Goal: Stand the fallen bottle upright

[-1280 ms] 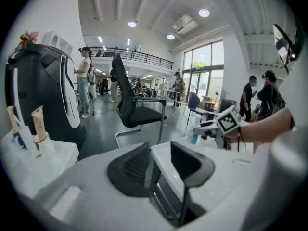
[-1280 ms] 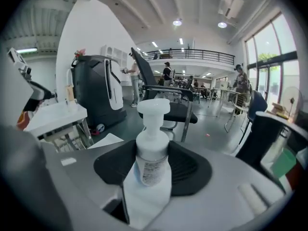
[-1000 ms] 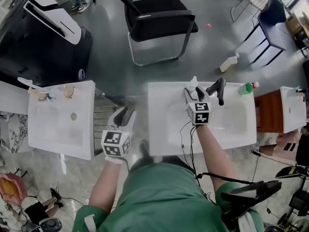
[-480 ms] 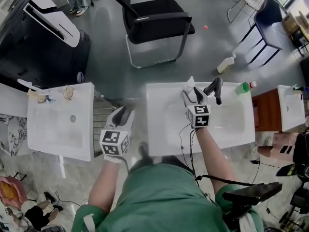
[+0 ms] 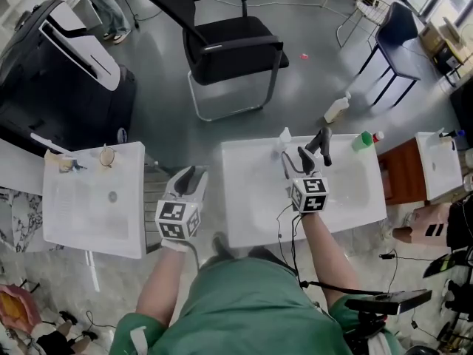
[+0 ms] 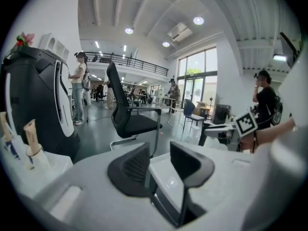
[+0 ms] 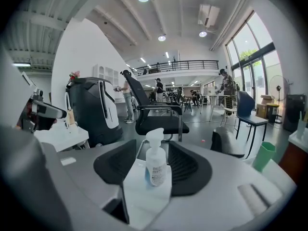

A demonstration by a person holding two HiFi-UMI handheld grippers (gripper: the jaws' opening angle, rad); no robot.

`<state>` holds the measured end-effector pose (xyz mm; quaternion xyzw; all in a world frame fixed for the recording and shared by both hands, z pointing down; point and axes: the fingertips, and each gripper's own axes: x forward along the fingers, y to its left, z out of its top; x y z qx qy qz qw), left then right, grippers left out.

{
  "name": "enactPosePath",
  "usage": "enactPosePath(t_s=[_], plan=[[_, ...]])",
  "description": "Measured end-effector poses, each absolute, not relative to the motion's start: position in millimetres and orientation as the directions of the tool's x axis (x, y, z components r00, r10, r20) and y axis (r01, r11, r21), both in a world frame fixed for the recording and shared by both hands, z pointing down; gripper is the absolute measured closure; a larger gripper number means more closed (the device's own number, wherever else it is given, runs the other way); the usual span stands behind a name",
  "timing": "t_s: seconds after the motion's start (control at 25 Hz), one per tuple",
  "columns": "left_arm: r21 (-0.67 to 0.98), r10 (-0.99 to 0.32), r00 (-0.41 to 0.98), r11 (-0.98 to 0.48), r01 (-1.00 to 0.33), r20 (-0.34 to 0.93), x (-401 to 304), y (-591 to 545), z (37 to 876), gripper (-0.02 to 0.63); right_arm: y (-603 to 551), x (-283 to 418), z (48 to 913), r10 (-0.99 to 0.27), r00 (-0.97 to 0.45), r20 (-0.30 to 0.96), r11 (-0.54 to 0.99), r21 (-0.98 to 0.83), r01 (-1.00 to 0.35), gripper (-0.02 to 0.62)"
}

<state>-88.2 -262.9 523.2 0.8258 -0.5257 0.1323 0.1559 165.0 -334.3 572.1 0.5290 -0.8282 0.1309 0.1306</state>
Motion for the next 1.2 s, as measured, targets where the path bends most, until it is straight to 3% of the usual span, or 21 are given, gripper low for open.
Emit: enactPosePath(t_s=[0.12, 0.4, 0.88, 1.2], plan=[[0.115, -0.832, 0.418, -0.405, -0.907, 0.365, -89, -265, 516, 0.479, -328, 167, 551, -0.859, -0.404, 0.314, 0.397, -0.088, -0.914, 0.393], [0.110, -0.851, 0.417, -0.404, -0.908, 0.319, -90, -266, 493, 0.485, -314, 150, 477, -0.876, -0.448, 0.179, 0.443, -0.067, -0.894, 0.529], [0.059, -0.888, 0.407, -0.404, -0.913, 0.212, -91, -265, 431, 0.491, -289, 116, 400, -0.864, -0.501, 0.041, 0.502, 0.000, -0.865, 0.591], [0.019, -0.899, 0.410, -0.412, -0.911, 0.154, -89, -262, 400, 0.491, -279, 109, 374, -0.854, -0.520, -0.008, 0.520, 0.019, -0.854, 0.592]])
